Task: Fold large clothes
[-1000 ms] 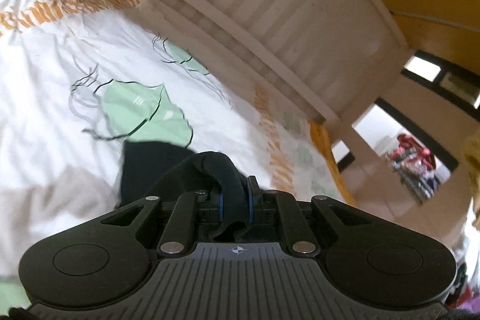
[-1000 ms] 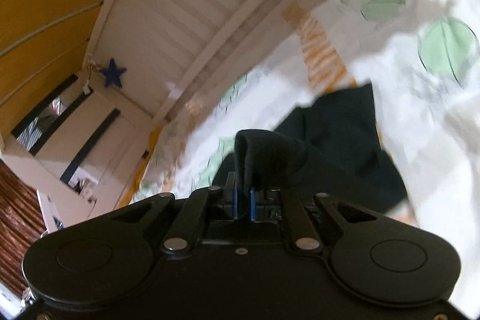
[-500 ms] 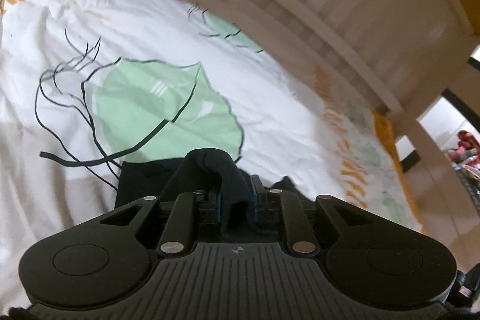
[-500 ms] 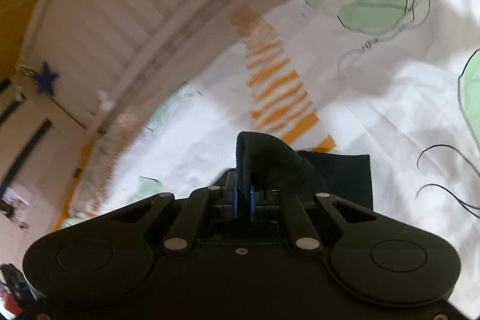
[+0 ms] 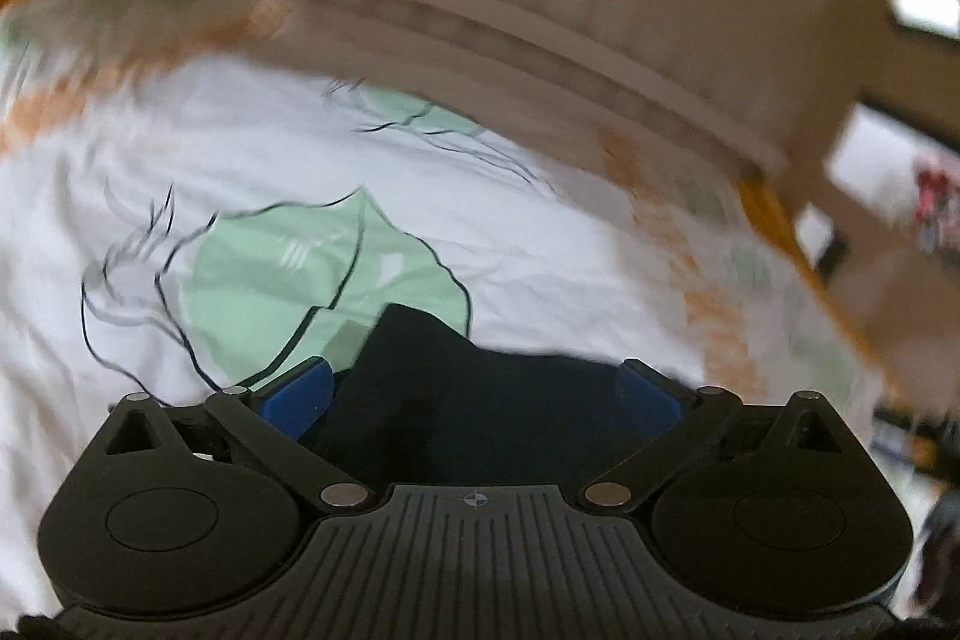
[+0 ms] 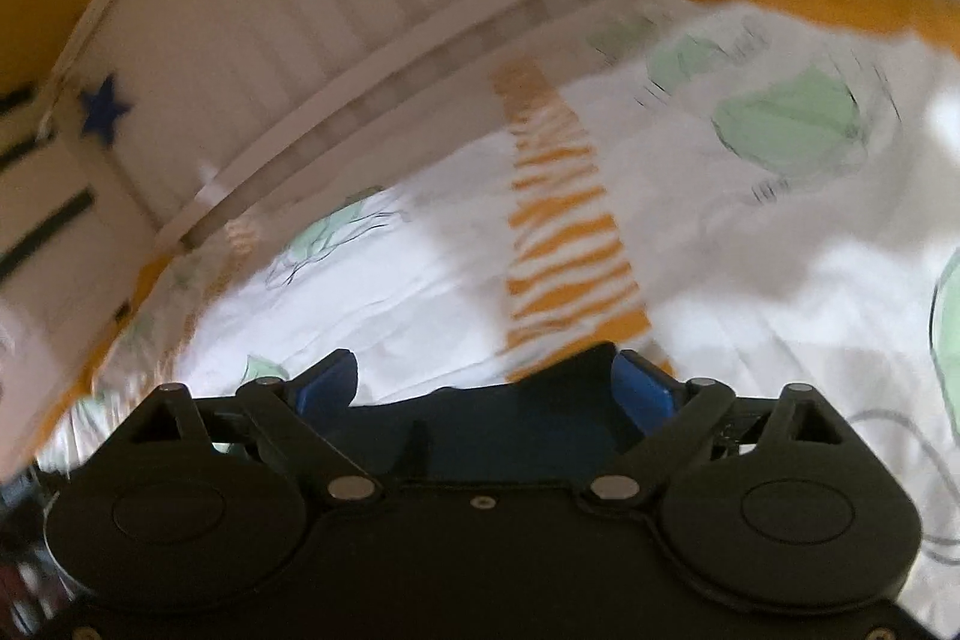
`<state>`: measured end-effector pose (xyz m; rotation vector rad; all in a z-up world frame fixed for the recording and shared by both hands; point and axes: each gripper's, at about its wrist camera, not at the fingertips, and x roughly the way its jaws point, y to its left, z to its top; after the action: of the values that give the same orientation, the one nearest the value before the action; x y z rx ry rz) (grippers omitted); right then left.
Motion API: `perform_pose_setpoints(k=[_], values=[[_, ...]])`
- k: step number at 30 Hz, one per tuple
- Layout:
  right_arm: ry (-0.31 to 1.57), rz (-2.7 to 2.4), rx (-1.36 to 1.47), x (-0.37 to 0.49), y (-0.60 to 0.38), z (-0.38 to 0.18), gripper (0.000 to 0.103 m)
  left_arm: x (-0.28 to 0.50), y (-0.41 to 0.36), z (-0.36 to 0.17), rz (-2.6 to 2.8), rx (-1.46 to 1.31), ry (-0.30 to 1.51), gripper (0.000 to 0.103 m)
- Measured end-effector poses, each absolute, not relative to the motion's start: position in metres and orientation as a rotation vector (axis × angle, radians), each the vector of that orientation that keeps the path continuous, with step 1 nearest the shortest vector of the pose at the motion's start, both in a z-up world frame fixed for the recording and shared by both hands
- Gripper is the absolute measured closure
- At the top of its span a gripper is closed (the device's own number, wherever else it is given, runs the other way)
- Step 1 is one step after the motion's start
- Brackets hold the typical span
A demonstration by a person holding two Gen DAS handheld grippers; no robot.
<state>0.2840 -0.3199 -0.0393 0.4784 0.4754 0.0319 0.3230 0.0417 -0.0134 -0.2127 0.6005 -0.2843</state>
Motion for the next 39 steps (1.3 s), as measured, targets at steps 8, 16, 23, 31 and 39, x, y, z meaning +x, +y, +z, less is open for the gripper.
perform_pose_setpoints(k=[8, 16, 23, 31, 39], values=[[0.542, 0.153, 0.143, 0.262, -0.231, -0.040, 0.005, 0.284, -0.020, -0.036, -0.372, 0.102, 0.628, 0.001], [0.670, 0.130, -0.023, 0.294, -0.198, -0.077, 0.003, 0.325, -0.015, -0.081, -0.314, 0.065, 0.777, 0.000], [0.766, 0.006, 0.073, 0.337, -0.215, -0.093, 0.000, 0.348, -0.014, -0.087, -0.302, 0.037, 0.814, 0.000], [0.703, 0.054, 0.145, 0.315, -0.235, -0.073, 0.001, 0.333, 0.024, -0.057, -0.335, -0.112, 0.784, 0.000], [0.641, 0.028, 0.342, 0.263, -0.308, -0.060, 0.001, 0.291, 0.095, -0.053, -0.339, -0.252, 0.828, 0.000]])
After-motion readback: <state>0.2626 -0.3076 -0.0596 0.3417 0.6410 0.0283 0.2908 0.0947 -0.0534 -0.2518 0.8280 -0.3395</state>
